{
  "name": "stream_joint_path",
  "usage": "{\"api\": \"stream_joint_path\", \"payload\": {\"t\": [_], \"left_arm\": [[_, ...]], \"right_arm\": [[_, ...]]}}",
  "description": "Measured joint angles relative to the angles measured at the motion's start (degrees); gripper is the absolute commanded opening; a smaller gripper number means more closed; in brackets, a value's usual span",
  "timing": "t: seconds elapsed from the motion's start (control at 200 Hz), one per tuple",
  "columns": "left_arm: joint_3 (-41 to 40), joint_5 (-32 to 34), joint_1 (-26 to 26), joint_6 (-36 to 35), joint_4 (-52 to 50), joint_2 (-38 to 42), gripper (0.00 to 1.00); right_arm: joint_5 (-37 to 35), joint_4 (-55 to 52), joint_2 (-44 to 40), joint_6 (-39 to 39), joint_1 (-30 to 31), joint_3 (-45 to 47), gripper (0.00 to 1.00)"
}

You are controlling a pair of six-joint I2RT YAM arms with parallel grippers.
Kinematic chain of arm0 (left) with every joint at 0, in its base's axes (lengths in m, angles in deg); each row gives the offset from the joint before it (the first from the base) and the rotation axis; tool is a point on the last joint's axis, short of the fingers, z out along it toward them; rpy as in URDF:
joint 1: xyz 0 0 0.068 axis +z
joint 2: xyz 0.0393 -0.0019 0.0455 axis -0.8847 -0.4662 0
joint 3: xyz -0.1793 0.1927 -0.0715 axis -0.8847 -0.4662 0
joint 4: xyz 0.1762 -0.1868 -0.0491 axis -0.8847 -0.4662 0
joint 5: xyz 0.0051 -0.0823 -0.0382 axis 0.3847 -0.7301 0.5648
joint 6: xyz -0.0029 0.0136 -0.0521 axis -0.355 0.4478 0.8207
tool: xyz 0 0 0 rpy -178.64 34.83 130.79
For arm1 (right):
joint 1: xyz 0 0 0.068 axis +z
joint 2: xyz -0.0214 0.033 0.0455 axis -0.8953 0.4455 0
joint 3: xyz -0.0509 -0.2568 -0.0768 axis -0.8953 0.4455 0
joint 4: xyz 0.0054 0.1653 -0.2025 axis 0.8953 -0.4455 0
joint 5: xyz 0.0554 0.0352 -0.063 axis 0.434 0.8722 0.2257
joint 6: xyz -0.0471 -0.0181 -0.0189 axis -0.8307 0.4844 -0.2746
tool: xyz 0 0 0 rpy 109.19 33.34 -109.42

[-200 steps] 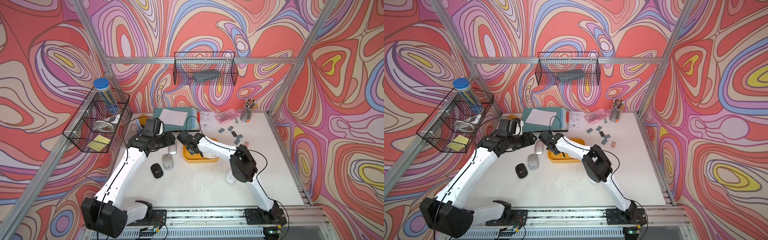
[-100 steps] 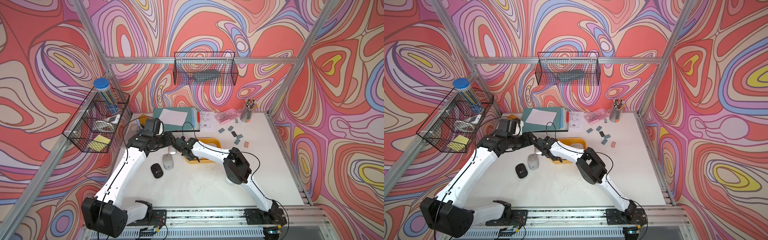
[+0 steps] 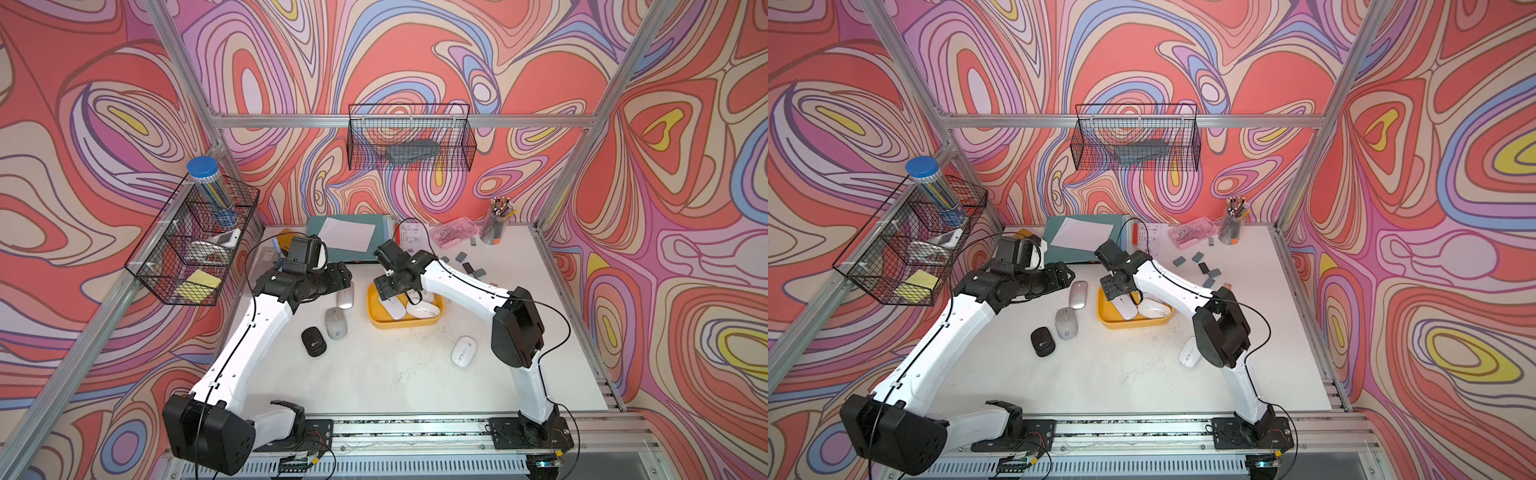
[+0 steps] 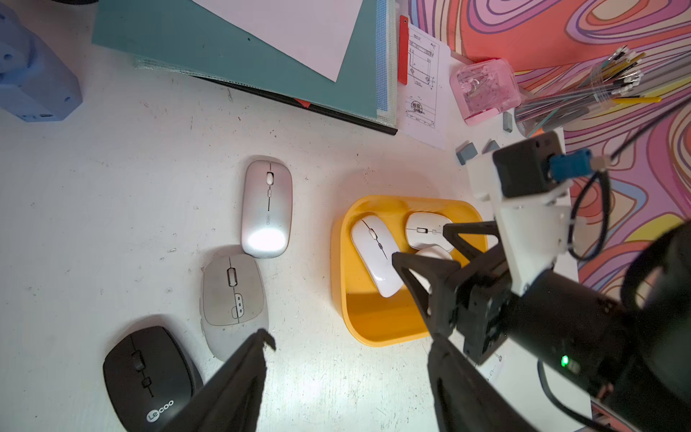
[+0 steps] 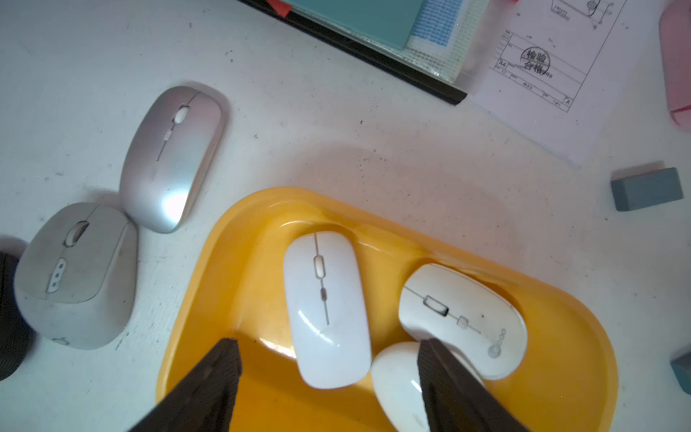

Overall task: Take out the mouse from the storage box
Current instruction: Pick up the mouse from the storage box.

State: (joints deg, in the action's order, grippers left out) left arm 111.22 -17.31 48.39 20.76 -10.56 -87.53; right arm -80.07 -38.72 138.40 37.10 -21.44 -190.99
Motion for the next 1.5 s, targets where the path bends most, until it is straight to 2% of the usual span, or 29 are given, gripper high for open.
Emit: {"api": "stream_joint_path", "payload": {"t": [0.135,0.396,0.691,0.756,0.921,0.961,1.242,1.497], "left_arm": [[0.0,-0.3,0.0,0.0,0.0,-0.1,0.73],[0.0,-0.8,0.3,-0.1,0.0,-0.3,0.73],[0.0,-2.0,0.3,-0.1,0.0,-0.3,0.73],[0.0,-2.1,0.4,-0.1,0.0,-0.3,0.73],[0.0,-2.2,0.4,-0.1,0.0,-0.3,0.73],[0.0,-2.3,0.4,-0.1,0.0,-0.3,0.73],[0.0,-2.5,0.4,-0.1,0.0,-0.3,0.73],[0.0,-2.7,0.4,-0.1,0.0,-0.3,0.73]], "right_arm": [[4.5,0.2,2.7,-2.4,-3.3,0.3,0.81],[11.7,0.2,6.6,-5.6,-1.4,0.2,0.82],[12.0,0.1,9.5,-6.3,-1.3,0.2,0.81],[11.7,0.2,9.9,-6.6,-1.3,0.2,0.76],[10.6,0.1,10.8,-7.6,-1.2,-0.9,0.43],[10.3,0.0,10.8,-7.0,-1.2,-1.1,0.38],[7.8,2.0,8.9,-5.3,-0.6,1.3,0.35],[7.6,3.9,-0.8,-2.5,-1.1,3.4,0.31]]}}
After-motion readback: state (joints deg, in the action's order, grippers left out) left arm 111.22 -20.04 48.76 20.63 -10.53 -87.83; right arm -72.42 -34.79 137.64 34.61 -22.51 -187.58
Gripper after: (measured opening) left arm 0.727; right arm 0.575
